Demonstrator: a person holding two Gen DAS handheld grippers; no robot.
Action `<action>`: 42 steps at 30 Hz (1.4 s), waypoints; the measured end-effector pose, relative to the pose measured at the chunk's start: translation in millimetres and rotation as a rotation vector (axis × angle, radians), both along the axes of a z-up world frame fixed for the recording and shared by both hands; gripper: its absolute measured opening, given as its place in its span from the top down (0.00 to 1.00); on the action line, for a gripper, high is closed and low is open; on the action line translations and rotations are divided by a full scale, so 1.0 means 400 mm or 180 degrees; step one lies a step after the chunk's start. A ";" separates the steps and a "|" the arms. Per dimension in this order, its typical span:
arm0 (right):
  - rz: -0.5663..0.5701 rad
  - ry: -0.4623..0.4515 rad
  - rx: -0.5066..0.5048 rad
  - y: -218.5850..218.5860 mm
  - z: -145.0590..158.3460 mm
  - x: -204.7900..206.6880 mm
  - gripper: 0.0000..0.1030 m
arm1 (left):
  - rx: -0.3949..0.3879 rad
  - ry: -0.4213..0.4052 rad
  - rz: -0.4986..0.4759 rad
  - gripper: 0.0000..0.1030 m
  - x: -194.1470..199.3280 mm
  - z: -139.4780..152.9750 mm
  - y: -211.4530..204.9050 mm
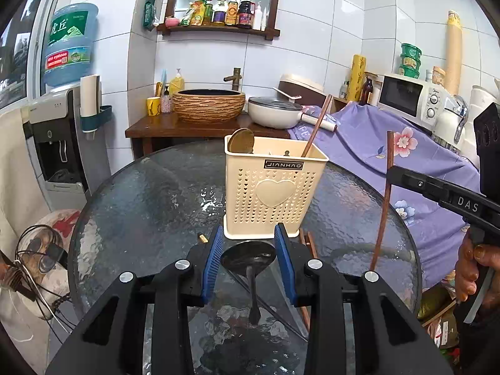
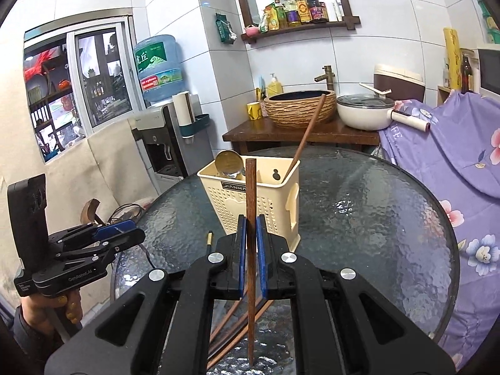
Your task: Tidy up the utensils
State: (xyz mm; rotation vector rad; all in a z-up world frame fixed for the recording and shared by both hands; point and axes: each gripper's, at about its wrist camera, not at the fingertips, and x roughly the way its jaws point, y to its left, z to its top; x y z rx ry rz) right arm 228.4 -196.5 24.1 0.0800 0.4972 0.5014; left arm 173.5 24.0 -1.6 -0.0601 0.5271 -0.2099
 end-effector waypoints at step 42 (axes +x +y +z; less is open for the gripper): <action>-0.0228 -0.0654 0.0152 0.070 0.284 0.289 0.93 | 0.0039 -0.0500 0.0059 0.68 0.359 0.248 -0.058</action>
